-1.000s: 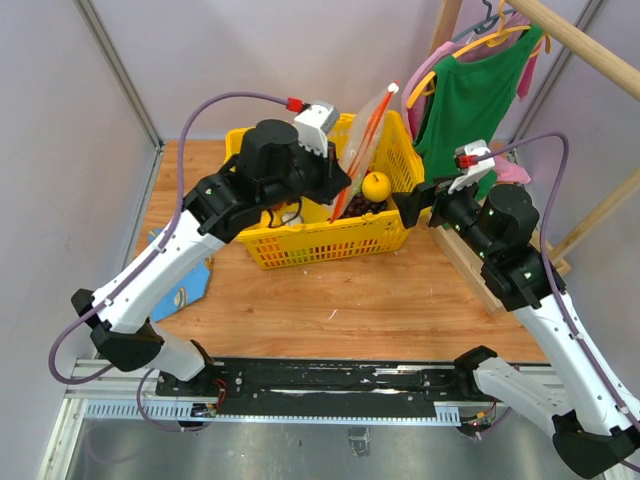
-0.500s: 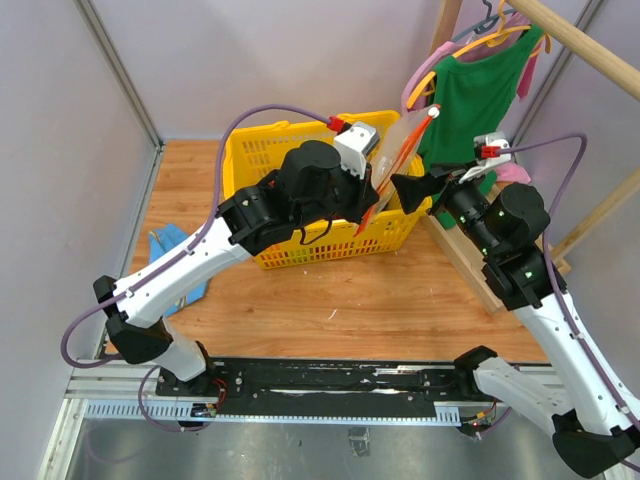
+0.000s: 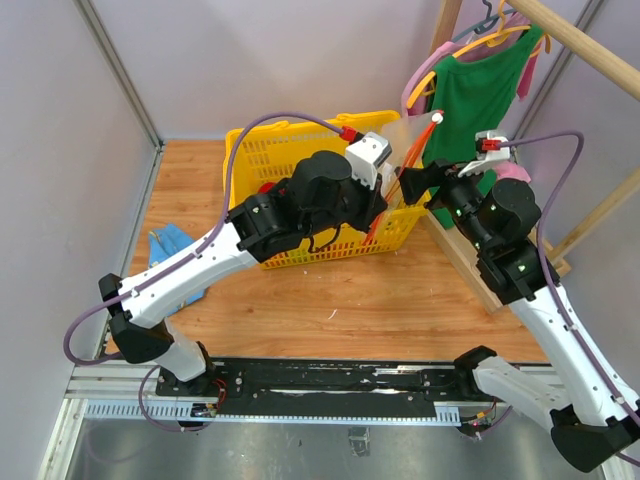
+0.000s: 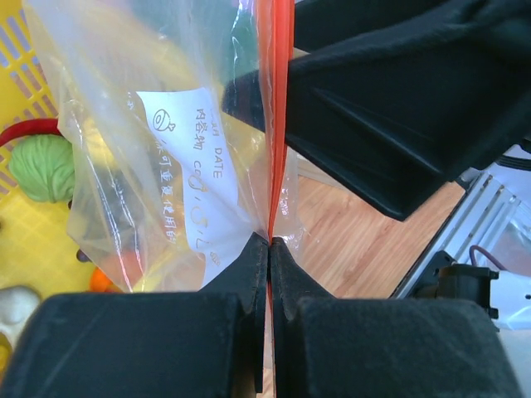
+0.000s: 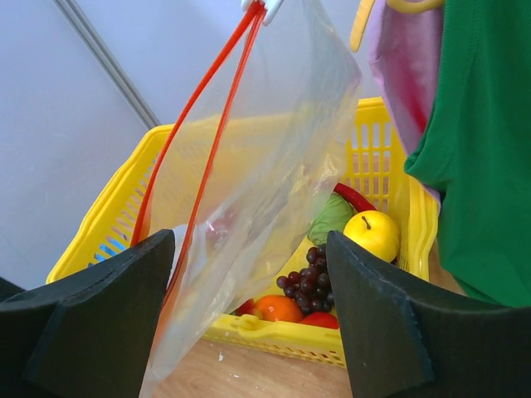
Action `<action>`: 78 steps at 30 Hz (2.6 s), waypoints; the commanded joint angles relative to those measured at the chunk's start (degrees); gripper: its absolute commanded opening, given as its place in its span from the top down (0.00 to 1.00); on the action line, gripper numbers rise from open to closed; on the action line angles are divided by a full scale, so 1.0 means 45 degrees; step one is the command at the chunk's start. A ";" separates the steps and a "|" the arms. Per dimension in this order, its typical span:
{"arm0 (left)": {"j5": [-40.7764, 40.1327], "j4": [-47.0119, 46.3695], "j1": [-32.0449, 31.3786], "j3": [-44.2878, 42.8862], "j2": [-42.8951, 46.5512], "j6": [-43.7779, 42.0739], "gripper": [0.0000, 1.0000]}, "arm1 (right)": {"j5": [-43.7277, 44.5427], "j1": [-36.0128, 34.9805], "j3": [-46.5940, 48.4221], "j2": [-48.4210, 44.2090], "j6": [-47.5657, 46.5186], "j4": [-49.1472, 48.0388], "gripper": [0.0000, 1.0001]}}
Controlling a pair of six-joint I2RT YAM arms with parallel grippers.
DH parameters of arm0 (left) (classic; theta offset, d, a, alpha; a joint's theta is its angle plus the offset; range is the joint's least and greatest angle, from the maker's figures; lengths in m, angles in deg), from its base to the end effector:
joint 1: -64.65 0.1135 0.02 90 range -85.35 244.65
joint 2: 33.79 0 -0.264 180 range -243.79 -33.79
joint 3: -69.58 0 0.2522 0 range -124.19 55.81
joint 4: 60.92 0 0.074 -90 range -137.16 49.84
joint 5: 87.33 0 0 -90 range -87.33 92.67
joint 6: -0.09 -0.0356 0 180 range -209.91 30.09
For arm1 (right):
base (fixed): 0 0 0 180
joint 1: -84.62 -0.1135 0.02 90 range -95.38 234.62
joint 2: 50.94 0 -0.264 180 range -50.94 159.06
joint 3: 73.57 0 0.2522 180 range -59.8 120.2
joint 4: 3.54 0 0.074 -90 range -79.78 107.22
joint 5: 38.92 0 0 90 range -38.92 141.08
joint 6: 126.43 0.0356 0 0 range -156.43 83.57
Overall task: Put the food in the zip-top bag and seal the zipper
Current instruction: Open the zipper of the food storage bag.
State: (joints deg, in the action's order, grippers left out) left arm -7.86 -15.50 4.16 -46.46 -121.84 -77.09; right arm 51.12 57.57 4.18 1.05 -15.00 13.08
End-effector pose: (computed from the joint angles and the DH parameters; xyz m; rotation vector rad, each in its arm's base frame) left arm 0.1720 -0.2907 0.4631 0.6595 1.8153 -0.7021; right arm 0.1717 0.0876 0.4485 -0.0704 1.4462 0.6973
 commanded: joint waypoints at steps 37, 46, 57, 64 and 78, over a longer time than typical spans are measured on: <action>-0.0701 -0.0201 0.0315 0.4478 0.2025 0.1010 0.23 | 0.1540 -0.0181 0.1764 -0.2210 -0.3053 0.6132 0.99; -0.0119 0.0177 0.0970 0.6152 0.2431 0.1755 0.23 | 0.2044 -0.0181 0.2964 -0.2261 -0.3649 0.9991 1.00; 0.3871 -0.2812 0.1079 0.8080 0.4613 0.0437 0.15 | 0.3277 -0.0181 0.3033 -0.2118 -0.2979 1.0250 0.99; 0.5672 -0.4084 0.1079 0.9027 0.5732 0.0028 0.12 | 0.3179 -0.0181 0.2269 -0.1939 -0.2791 0.9291 0.99; 0.3213 -0.3162 0.1079 0.9522 0.6367 -0.0035 0.09 | 0.2944 -0.0170 0.2287 -0.1537 -0.4110 0.8524 0.99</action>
State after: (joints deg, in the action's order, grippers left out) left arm 16.32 -33.29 8.71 -3.30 -91.35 -77.97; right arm 65.21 56.85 14.89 -5.23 -29.76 54.50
